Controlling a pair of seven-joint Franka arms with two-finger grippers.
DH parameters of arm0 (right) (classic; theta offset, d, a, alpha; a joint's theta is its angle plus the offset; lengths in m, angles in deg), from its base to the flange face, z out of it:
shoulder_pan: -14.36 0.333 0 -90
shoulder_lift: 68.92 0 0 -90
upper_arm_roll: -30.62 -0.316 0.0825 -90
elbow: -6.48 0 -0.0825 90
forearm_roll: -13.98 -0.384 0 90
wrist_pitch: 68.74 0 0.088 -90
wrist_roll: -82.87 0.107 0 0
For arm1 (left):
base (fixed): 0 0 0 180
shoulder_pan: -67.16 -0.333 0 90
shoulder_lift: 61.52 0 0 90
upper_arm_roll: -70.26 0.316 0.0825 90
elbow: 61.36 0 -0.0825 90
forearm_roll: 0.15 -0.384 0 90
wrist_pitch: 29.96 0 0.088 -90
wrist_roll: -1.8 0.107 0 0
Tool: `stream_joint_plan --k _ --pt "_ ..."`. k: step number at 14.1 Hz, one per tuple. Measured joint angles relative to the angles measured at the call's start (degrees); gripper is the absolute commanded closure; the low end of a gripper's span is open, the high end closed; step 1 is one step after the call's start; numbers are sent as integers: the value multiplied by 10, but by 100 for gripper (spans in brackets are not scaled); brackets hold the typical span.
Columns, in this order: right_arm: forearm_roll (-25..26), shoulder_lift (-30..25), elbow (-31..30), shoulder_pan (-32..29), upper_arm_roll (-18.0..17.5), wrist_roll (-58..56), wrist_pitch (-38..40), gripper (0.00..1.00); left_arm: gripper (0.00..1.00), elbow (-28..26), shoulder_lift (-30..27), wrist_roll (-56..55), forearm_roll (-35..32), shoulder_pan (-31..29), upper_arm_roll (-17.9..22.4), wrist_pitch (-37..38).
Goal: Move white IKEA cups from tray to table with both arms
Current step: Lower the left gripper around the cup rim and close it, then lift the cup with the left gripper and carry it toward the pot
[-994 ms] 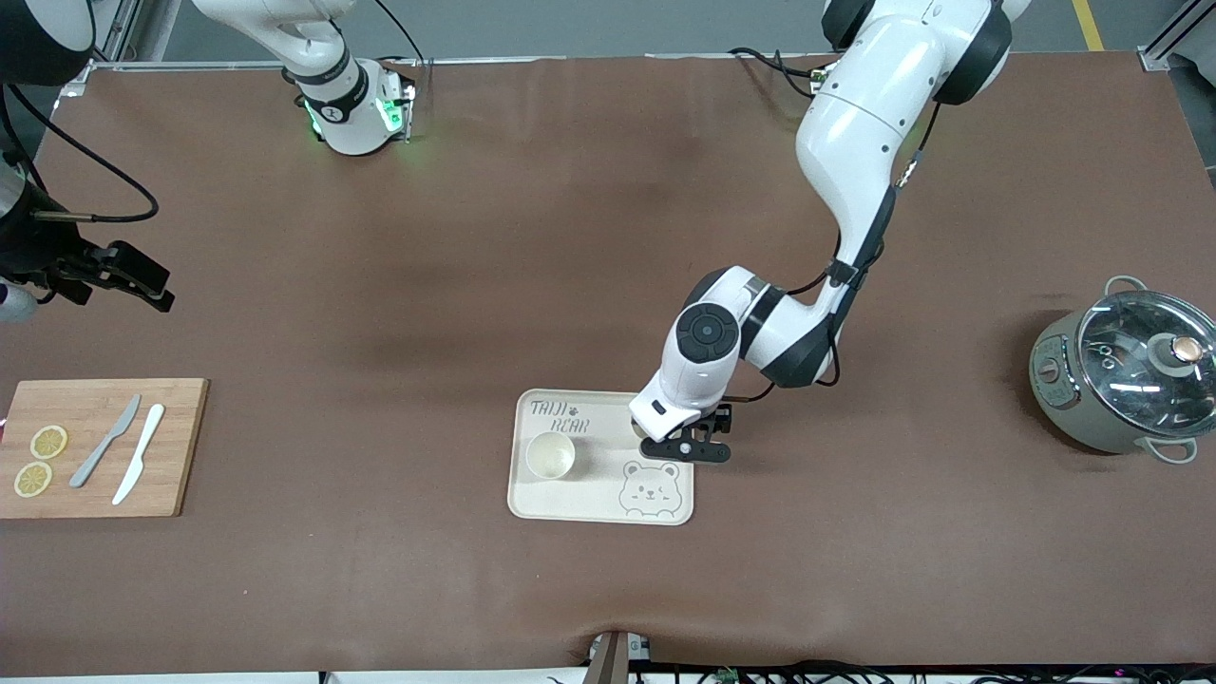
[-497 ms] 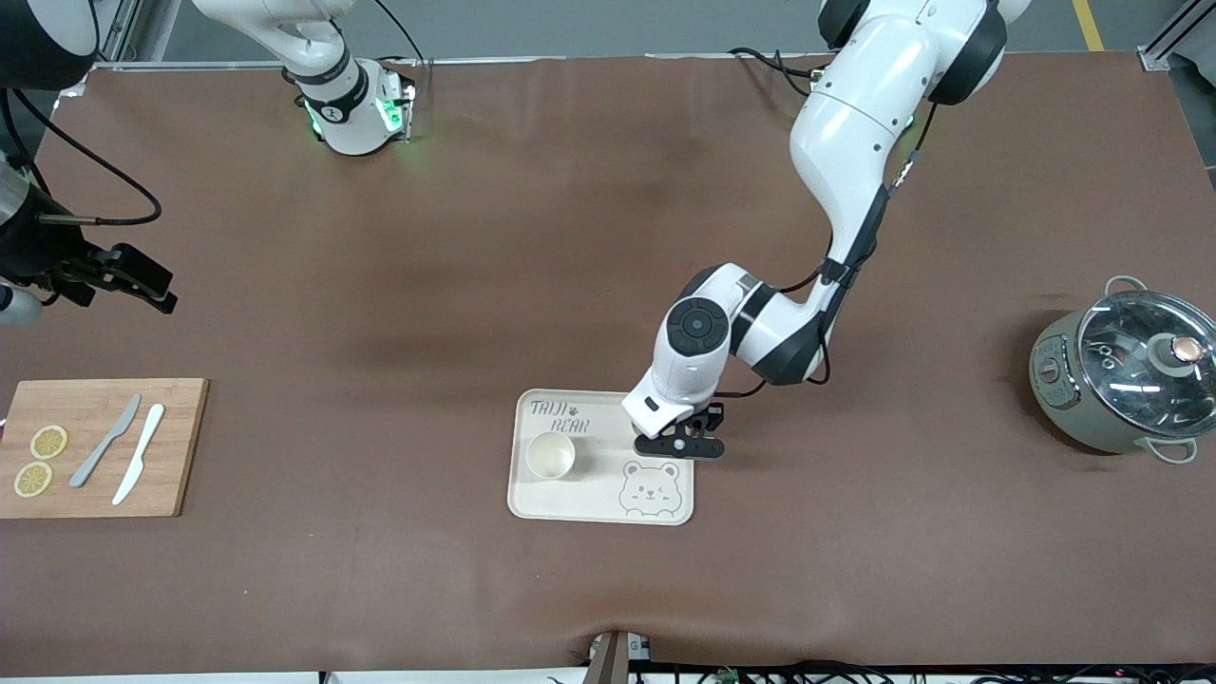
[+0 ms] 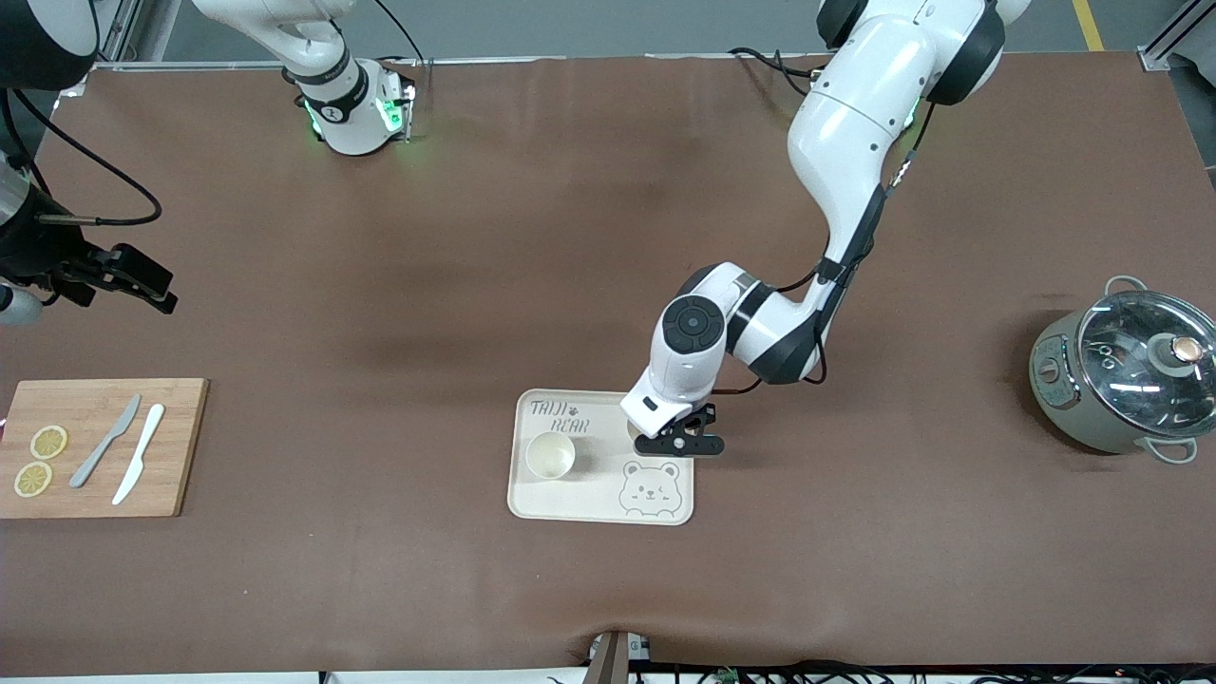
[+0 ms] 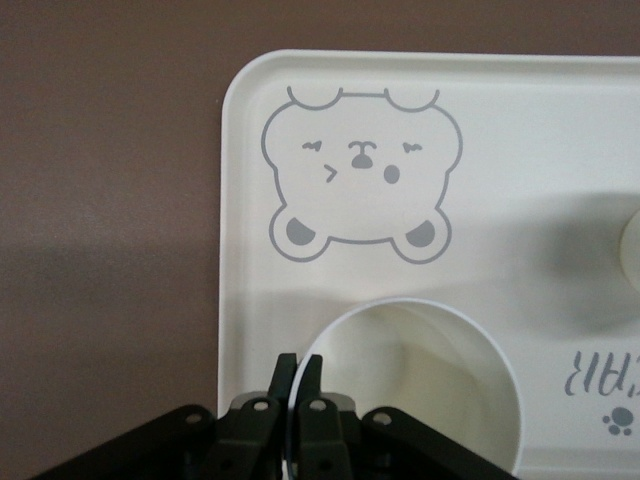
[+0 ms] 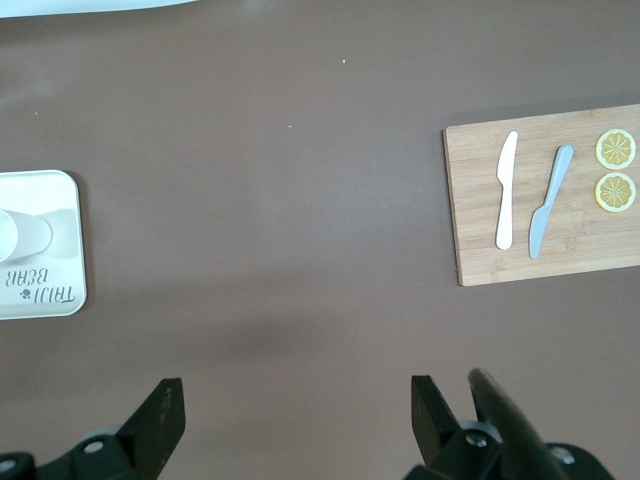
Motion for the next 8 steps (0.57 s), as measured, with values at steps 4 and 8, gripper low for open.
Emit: stream_joint_plan --k 4,8 --pt "0 0 0 0 0 0 0 0 100 5 -1 -1 0 -1 1 -2" --pt "0 0 0 0 0 0 0 0 100 9 -15 0 -1 -10 1 0"
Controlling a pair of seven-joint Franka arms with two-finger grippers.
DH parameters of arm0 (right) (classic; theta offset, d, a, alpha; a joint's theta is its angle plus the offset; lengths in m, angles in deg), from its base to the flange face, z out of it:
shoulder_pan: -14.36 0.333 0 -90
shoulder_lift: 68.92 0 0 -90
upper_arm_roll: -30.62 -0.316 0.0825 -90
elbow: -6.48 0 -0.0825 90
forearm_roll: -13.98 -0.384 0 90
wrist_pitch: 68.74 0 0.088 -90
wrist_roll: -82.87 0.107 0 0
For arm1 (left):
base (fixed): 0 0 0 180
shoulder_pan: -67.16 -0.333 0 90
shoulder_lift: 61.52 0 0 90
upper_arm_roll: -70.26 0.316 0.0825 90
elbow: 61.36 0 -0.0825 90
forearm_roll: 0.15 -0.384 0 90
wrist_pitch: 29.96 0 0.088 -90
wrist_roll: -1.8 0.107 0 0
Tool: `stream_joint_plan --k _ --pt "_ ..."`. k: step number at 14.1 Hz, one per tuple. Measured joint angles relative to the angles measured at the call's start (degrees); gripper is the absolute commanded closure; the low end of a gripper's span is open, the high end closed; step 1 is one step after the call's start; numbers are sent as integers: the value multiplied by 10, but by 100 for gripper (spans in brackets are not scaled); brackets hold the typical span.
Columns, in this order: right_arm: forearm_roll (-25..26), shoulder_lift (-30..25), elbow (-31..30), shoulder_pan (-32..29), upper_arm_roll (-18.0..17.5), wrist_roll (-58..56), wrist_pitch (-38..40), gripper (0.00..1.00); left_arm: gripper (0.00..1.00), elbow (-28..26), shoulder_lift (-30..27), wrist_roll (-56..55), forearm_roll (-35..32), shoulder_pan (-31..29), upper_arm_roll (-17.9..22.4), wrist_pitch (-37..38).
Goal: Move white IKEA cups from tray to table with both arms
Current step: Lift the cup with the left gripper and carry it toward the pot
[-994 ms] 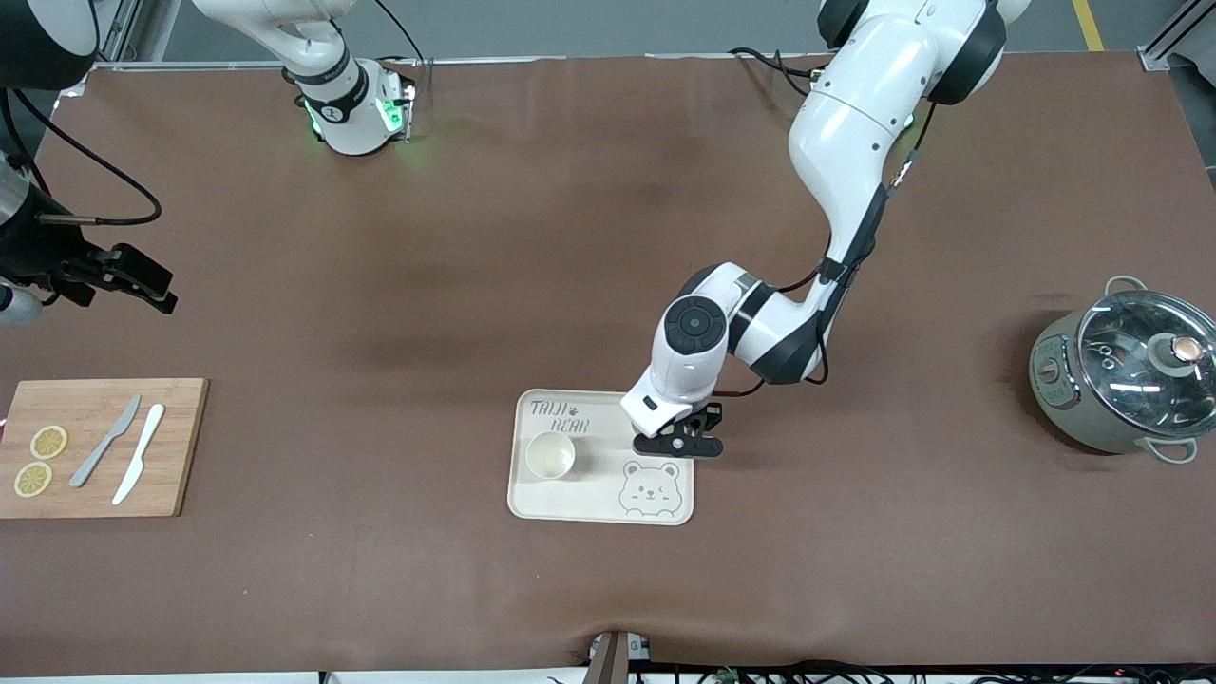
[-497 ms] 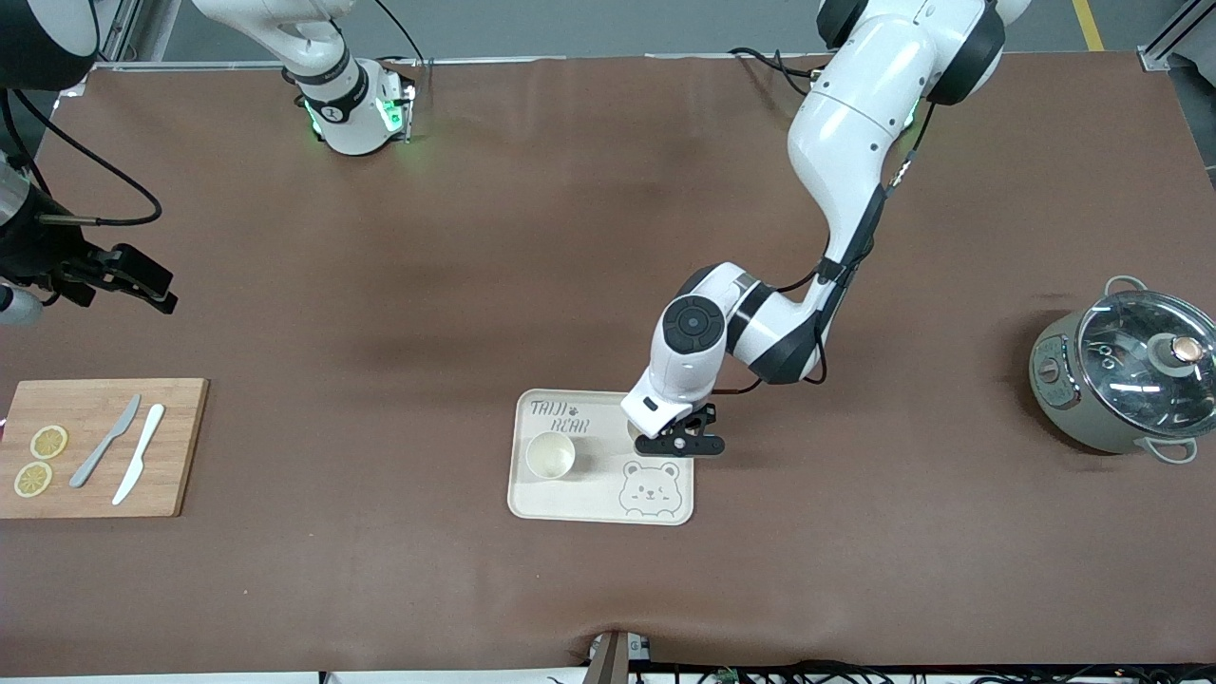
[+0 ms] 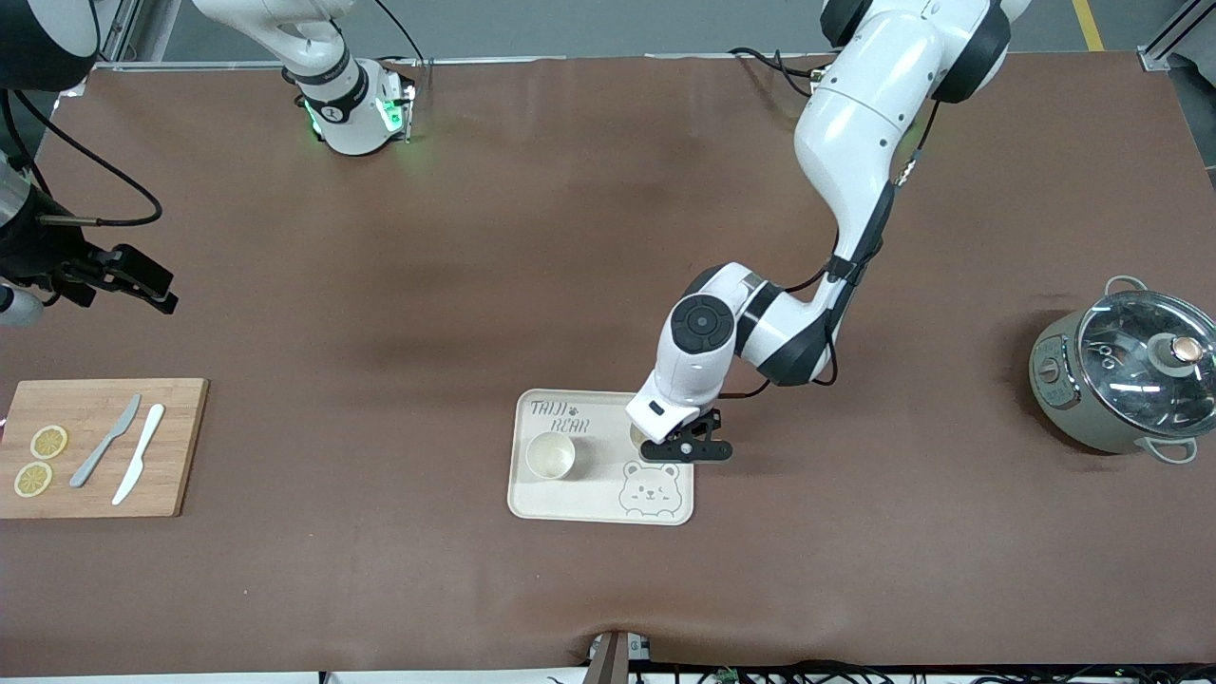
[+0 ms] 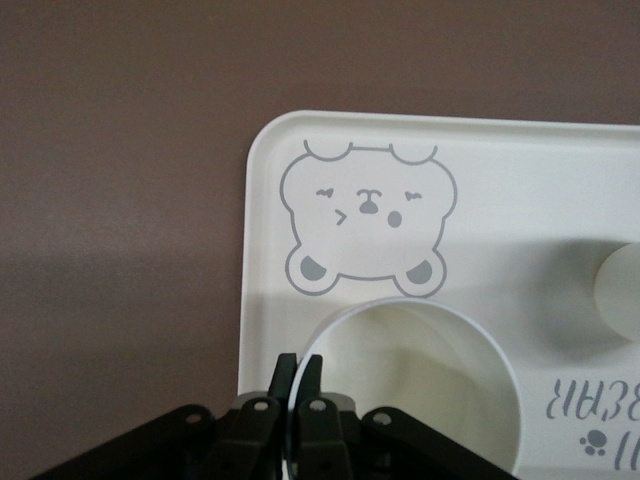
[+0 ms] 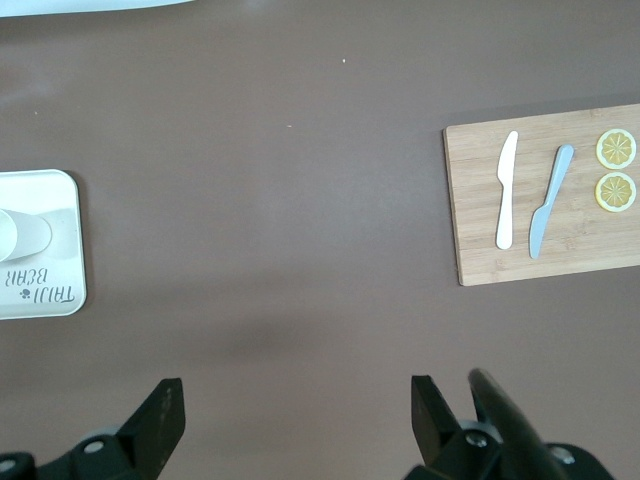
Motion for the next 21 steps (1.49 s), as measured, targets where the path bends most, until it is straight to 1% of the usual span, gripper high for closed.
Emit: stream_joint_plan --k 2,4,8,10,14,17,21 --pt "0 0 0 0 0 0 0 0 100 -10 -23 10 0 -11 -1 6" --pt "0 0 0 0 0 0 0 0 100 -50 -73 51 3 -44 -16 12" --pt "0 0 0 0 0 0 0 0 100 -176 -201 168 14 -183 -97 26" --pt "0 1 0 0 0 0 -1 0 100 -226 -244 206 14 -227 -116 29" --pt "0 1 0 1 0 0 -1 0 100 -304 -304 262 18 -269 -123 29" --pt "0 1 0 1 0 0 -1 0 100 -357 -342 312 43 -307 -137 19" --pt "0 1 0 1 0 0 -1 0 100 -442 -385 373 63 -347 -143 -40"
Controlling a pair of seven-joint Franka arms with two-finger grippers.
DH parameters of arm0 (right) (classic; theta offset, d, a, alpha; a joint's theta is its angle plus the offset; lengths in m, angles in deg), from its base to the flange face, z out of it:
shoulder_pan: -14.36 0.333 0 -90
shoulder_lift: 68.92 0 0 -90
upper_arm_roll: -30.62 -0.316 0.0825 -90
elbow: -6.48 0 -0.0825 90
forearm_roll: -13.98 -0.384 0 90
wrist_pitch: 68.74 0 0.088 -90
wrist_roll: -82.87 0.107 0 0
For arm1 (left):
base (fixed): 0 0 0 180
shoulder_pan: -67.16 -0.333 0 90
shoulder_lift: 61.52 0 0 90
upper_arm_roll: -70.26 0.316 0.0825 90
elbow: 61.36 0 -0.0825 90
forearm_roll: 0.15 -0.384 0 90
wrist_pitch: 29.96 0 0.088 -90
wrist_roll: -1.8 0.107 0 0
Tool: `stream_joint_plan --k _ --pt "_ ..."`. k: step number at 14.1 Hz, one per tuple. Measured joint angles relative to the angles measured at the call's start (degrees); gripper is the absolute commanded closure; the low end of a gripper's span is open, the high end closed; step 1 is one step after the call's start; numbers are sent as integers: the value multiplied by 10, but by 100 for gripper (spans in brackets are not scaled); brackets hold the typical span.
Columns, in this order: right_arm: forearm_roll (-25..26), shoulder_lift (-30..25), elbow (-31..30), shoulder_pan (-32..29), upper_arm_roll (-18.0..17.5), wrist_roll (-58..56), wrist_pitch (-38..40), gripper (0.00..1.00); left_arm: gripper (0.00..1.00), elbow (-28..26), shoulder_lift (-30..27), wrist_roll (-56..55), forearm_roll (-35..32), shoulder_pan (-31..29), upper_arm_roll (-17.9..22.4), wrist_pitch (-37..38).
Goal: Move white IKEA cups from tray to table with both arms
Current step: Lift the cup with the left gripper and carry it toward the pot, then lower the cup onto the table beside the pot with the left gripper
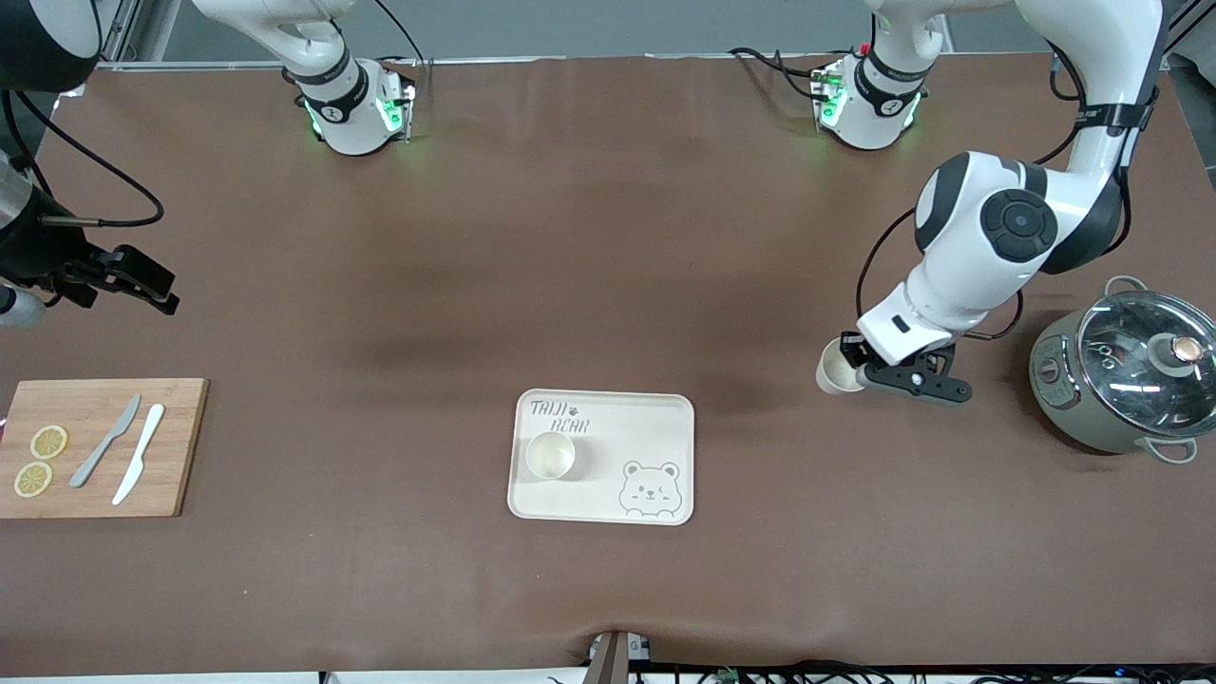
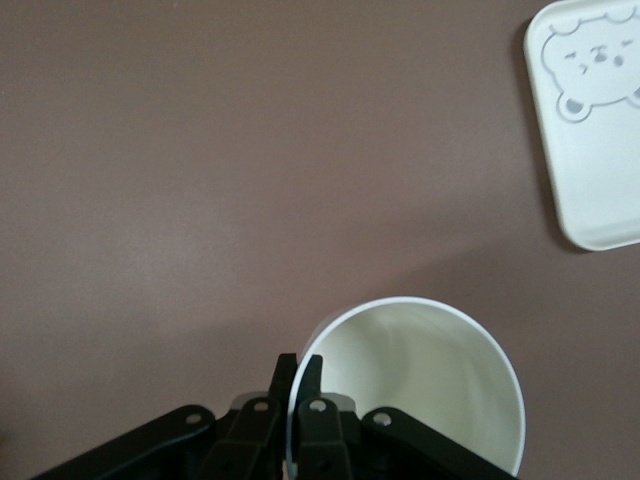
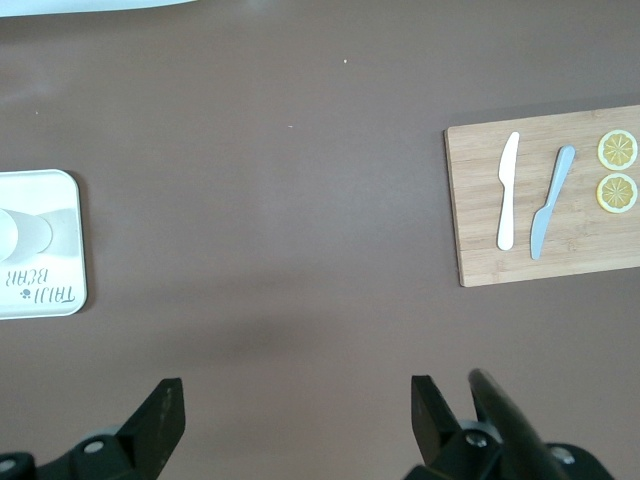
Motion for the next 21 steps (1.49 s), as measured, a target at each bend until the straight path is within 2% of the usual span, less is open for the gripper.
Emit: stream_joint_plan --k 6,9,11,18,21 --pt "0 0 0 0 0 0 0 0 100 -137 -25 74 0 -53 -1 -151" --pt "0 0 0 0 0 0 0 0 100 -213 -20 134 0 -95 -1 -263" --pt "0 0 0 0 0 0 0 0 100 -244 -7 164 0 -121 -1 -311" --pt "0 4 0 1 -1 0 -1 0 100 -264 5 175 0 -142 -14 -323" --pt "0 5 0 1 -1 0 -2 0 100 -273 7 175 0 -193 -67 -323"
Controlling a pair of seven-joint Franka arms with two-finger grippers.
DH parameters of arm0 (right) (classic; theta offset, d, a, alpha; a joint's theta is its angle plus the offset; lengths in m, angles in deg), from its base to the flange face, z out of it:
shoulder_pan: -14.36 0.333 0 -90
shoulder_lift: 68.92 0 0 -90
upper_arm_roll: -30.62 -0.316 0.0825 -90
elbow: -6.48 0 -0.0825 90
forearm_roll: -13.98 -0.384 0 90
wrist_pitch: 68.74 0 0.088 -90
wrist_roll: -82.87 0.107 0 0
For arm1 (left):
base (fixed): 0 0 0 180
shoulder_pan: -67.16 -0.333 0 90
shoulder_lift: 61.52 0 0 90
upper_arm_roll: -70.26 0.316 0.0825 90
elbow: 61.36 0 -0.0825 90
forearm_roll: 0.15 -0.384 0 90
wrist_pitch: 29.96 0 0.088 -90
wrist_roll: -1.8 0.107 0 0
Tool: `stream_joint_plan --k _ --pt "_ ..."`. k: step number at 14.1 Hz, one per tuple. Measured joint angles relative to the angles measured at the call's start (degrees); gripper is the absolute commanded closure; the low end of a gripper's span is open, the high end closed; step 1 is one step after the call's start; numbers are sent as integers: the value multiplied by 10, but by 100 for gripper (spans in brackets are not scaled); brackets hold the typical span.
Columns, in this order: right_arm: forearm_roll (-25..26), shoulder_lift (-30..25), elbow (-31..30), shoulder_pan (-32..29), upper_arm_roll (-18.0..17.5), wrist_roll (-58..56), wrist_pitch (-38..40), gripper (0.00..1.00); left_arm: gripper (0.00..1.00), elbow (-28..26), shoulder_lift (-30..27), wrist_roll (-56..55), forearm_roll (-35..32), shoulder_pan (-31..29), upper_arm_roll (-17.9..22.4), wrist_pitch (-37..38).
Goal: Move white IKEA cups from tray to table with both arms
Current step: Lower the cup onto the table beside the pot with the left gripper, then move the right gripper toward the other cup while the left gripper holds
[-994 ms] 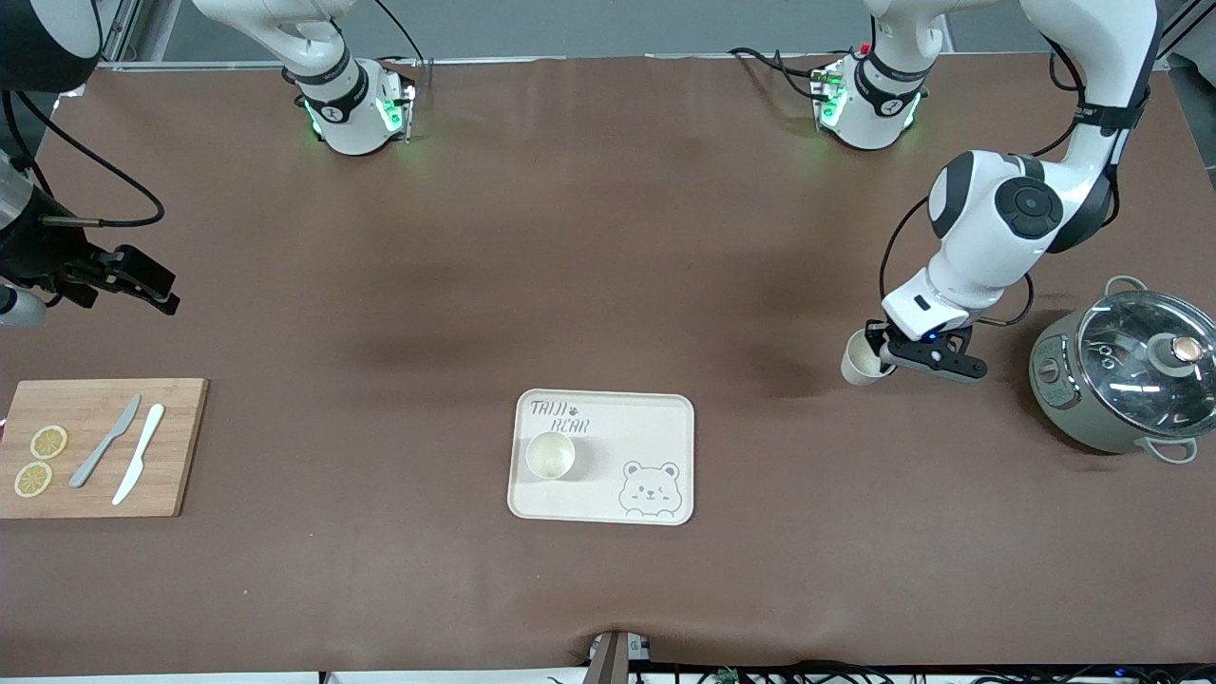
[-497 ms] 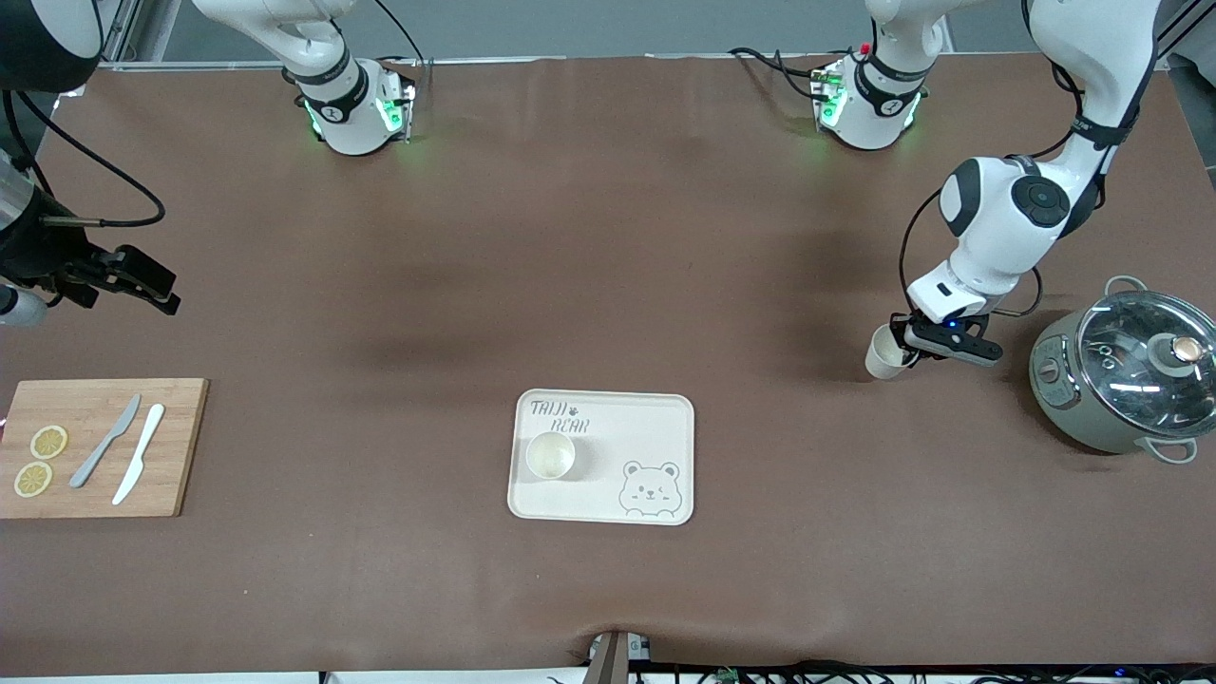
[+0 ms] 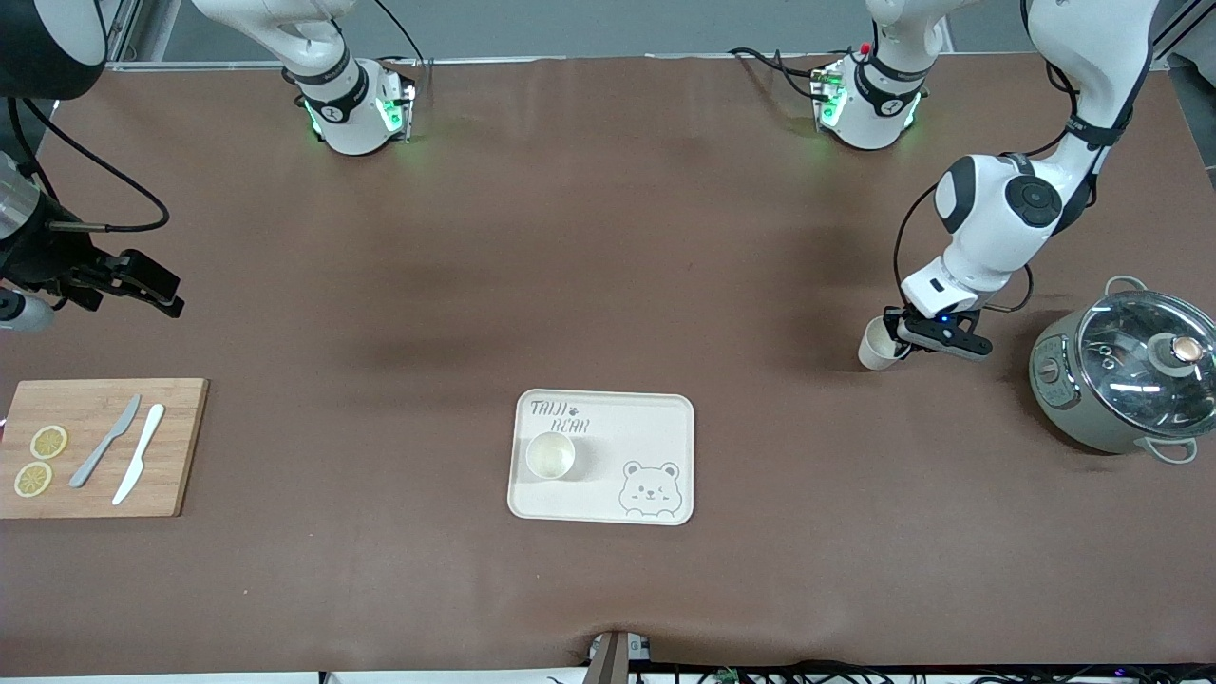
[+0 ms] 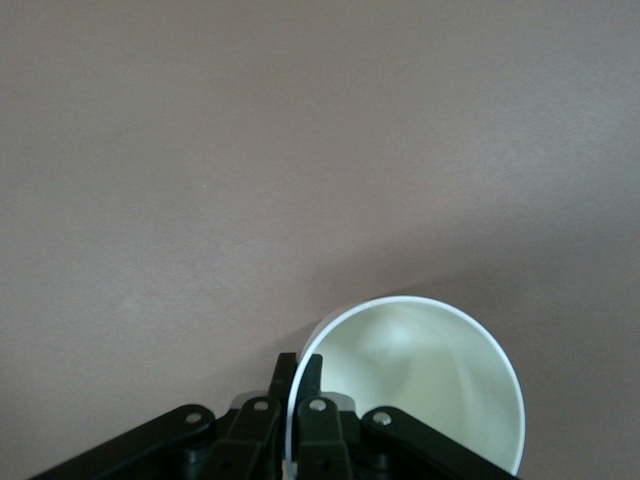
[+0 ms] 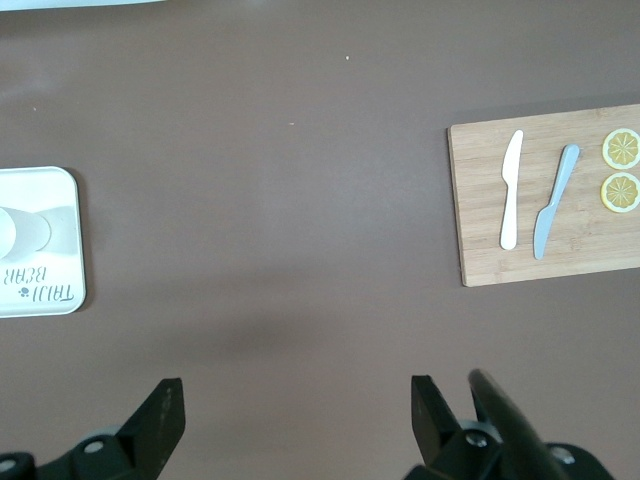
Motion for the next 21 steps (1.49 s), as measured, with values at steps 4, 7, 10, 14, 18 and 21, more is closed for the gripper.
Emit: stream_joint_plan --k 4,7,10,14,18,21 --pt "0 0 0 0 0 0 -1 0 100 -5 24 4 0 -137 -128 0" --pt "0 0 0 0 0 0 -1 0 100 -4 42 20 0 -187 -166 -1" --pt "0 1 0 0 0 0 -1 0 100 -3 46 20 0 -188 -169 -3" --pt "0 1 0 0 0 0 -1 0 100 -1 47 21 0 -188 -174 -3" --pt "-1 1 0 7 -1 11 -14 0 100 3 47 22 0 -188 -175 -3" --pt "-4 4 0 41 -3 69 -37 0 100 4 48 23 0 -188 -175 -4"
